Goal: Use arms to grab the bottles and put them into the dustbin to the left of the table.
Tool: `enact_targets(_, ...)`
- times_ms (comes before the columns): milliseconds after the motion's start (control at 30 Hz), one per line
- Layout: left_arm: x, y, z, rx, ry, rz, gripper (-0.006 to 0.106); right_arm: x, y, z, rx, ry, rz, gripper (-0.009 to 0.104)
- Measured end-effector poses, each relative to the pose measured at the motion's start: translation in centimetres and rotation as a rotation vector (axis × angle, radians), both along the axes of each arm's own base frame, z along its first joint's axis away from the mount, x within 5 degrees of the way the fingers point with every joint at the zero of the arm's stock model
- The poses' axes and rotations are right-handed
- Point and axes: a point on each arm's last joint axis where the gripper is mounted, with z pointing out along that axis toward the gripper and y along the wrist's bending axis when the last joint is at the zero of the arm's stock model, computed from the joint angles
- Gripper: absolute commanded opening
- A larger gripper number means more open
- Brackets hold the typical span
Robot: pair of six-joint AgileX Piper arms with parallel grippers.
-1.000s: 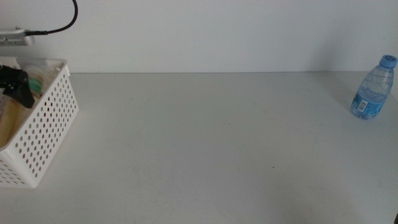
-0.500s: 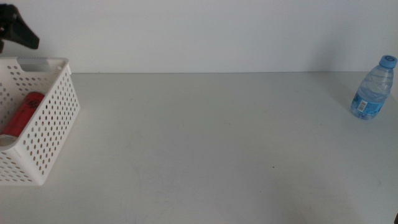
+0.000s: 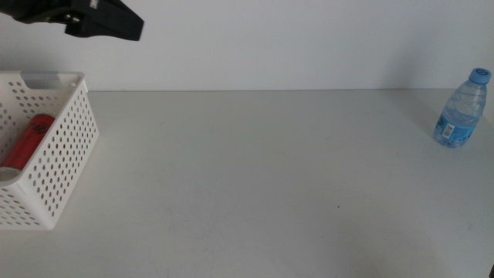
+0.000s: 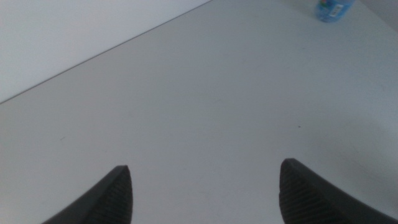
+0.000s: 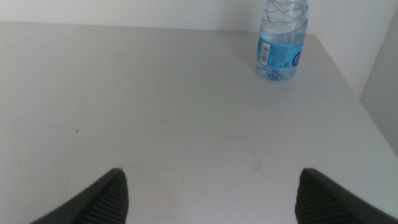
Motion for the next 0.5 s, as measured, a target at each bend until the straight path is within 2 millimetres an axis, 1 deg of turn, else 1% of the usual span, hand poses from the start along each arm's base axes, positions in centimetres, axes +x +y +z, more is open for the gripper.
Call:
enact_targets(100, -1.2, -2.0, 0.1, 0.004, -0.032, -0.063, 0.077, 0.0, 0.0, 0.0, 0.0, 0.0, 0.0, 0.07)
enact_targets(167, -2.2, -3.2, -0.2, 0.019, -0.067, -0.088, 0.077, 0.0, 0.0, 0.0, 0.0, 0.0, 0.0, 0.07)
enact_targets(200, -2.6, -3.6, -0.6, 0.024, -0.082, -0.087, 0.077, 0.0, 0.0, 0.0, 0.0, 0.0, 0.0, 0.07)
enact_targets(300, -4.7, -4.9, -1.8, 0.04, -0.135, -0.088, 0.077, 0.0, 0.0, 0.0, 0.0, 0.0, 0.0, 0.07)
enact_targets(367, -6.5, -5.3, -2.9, 0.042, -0.172, -0.071, 0.077, 0.0, 0.0, 0.0, 0.0, 0.0, 0.0, 0.07)
enact_targets(400, -7.4, -5.2, -3.2, 0.031, -0.189, -0.057, 0.077, 0.0, 0.0, 0.0, 0.0, 0.0, 0.0, 0.07)
enact_targets(500, -10.2, -4.8, -5.4, -0.011, -0.239, -0.013, 0.077, 0.0, 0.0, 0.0, 0.0, 0.0, 0.0, 0.07)
